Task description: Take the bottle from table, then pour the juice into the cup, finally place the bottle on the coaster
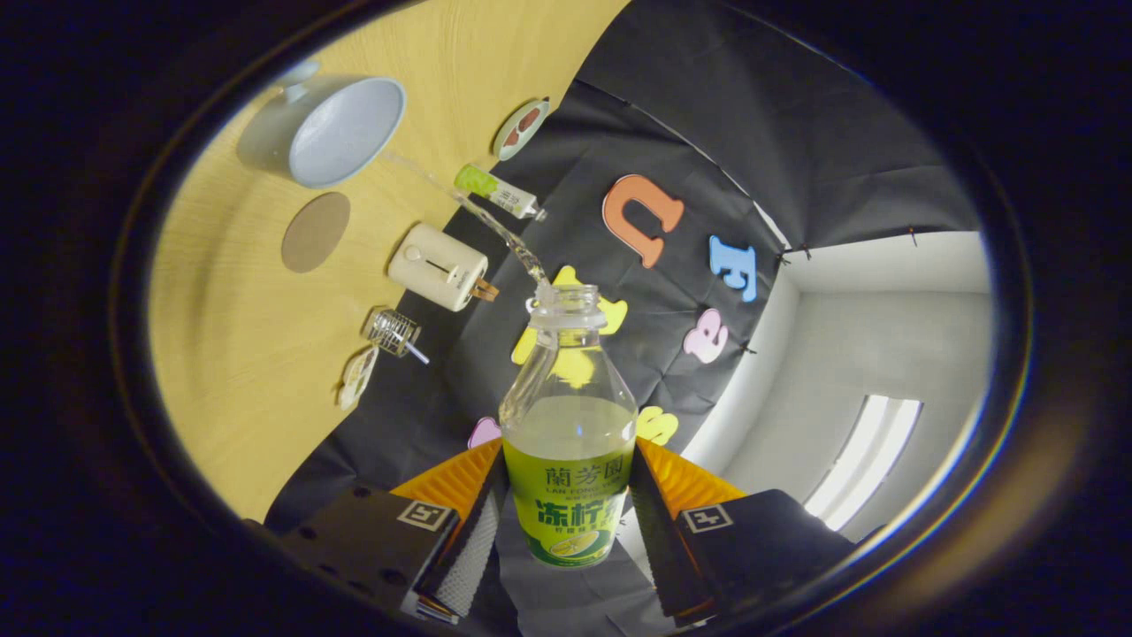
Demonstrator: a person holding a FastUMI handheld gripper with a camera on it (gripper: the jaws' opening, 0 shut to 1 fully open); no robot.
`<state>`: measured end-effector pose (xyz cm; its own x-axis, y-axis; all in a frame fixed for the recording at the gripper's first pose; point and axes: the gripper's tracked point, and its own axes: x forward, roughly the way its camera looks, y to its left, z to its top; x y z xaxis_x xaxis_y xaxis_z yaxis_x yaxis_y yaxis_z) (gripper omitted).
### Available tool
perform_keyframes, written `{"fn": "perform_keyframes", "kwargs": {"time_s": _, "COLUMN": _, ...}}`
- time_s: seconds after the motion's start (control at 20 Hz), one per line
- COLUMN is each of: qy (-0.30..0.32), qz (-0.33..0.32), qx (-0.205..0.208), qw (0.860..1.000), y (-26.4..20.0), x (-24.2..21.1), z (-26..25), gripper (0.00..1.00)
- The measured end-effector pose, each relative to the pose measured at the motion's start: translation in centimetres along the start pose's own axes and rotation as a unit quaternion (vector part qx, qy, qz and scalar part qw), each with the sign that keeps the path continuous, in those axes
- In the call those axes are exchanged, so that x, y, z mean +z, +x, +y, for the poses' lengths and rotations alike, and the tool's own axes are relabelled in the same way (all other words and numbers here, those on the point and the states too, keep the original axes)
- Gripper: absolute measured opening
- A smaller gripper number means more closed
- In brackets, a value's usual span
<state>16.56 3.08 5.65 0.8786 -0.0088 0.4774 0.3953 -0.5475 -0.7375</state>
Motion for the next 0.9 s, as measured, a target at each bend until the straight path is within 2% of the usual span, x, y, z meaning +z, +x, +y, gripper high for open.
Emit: {"fn": "perform_keyframes", "kwargs": {"time_s": 0.9, "qy": -0.077, "qz": -0.031, "qx": -0.053, "qw": 0.995, "y": -1.1, "x": 2.1, "z": -2.2, "gripper": 0.80}}
